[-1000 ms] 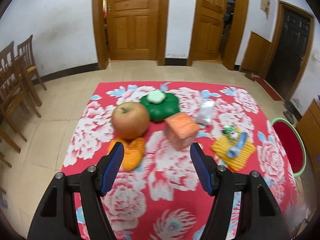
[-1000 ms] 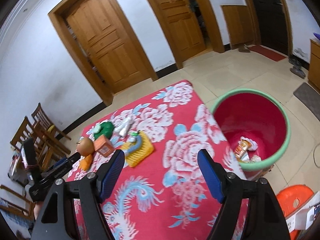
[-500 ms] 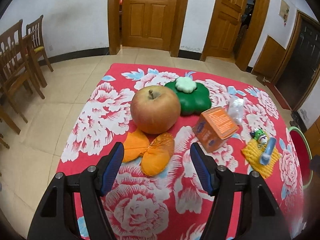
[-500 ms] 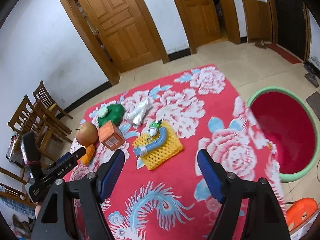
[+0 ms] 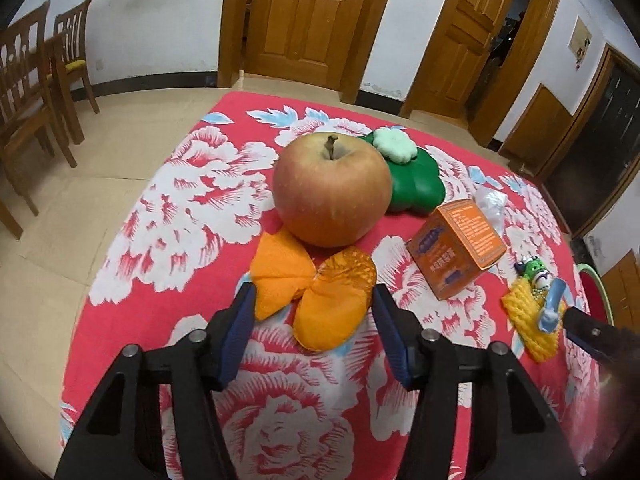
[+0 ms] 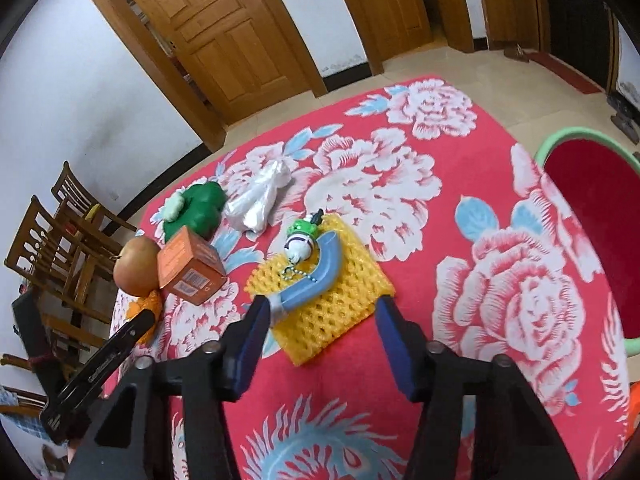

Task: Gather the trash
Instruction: 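Grasp the orange cloth with the left tool, then grasp the blue plastic toy with the right tool while the left tool holds the orange cloth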

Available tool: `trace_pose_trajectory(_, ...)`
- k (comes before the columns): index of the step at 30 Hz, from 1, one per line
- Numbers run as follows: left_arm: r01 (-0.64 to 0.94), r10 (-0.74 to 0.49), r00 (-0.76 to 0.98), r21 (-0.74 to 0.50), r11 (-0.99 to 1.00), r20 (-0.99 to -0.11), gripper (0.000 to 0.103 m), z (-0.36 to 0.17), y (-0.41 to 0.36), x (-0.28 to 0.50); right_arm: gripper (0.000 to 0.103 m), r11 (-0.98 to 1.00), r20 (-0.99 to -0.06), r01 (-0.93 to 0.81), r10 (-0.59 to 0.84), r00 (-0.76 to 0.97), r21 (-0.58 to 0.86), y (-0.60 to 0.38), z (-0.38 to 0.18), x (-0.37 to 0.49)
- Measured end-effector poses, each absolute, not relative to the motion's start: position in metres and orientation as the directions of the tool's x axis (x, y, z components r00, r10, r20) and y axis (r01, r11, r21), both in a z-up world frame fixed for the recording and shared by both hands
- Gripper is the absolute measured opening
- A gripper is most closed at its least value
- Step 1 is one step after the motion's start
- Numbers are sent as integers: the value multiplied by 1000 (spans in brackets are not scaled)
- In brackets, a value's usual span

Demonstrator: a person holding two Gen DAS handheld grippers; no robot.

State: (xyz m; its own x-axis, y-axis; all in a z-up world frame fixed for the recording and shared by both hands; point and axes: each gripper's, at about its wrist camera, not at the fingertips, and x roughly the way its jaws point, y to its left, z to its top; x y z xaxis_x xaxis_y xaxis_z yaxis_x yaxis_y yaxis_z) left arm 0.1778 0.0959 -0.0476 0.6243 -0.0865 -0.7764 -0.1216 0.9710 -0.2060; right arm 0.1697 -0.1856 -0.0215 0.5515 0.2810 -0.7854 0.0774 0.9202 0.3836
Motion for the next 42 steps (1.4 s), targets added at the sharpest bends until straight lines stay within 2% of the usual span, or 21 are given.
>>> trace_pose_trajectory(3, -109, -83, 631, -195, 975, -772, 53, -47, 93, 176, 52, 917, -786, 85, 283, 549, 390, -186, -27, 173)
trace_pose_trajectory(7, -88, -114, 625, -215, 973, -772, 40, -49, 89, 176, 48, 911, -788, 93, 293, 541, 402, -187, -32, 178)
trace_pose_trajectory(11, -80, -103, 628, -197, 977, -771, 39, -49, 85, 176, 40, 914, -791, 101, 278, 546, 392, -188, -33, 181)
trace_pose_trajectory(15, -79, -105, 632, -198, 977, -768, 38, -49, 85, 175, 21, 915, -790, 109, 271, 551, 389, -190, -34, 179)
trace_pose_trajectory(16, -79, -106, 633, -200, 977, -767, 38, -49, 86, 175, 14, 912, -786, 110, 275, 553, 396, -192, -33, 178)
trace_pose_trajectory(17, -79, -107, 634, -202, 976, -766, 38, -50, 86, 175, 11, 910, -783, 110, 277, 556, 401, -194, -33, 176)
trace_pose_trajectory(24, -84, -100, 643, -199, 976, -760, 37, -50, 86, 175, 7, 896, -743, 101, 290, 603, 432, -207, -22, 159)
trace_pose_trajectory(30, -96, -94, 648, -203, 974, -756, 37, -49, 86, 174, 13, 888, -739, 79, 325, 590, 453, -203, -16, 156)
trace_pose_trajectory(33, -100, -97, 656, -214, 972, -748, 36, -47, 90, 172, 36, 891, -744, 71, 327, 583, 448, -191, -15, 159)
trace_pose_trajectory(35, -102, -106, 658, -227, 968, -745, 35, -46, 93, 172, 40, 889, -745, 67, 336, 577, 452, -183, -14, 162)
trace_pose_trajectory(38, -105, -118, 656, -244, 964, -746, 35, -46, 95, 173, 57, 904, -760, 80, 302, 576, 420, -171, -13, 169)
trace_pose_trajectory(42, -106, -127, 656, -257, 961, -744, 35, -46, 97, 172, 60, 933, -789, 83, 246, 563, 351, -151, -18, 180)
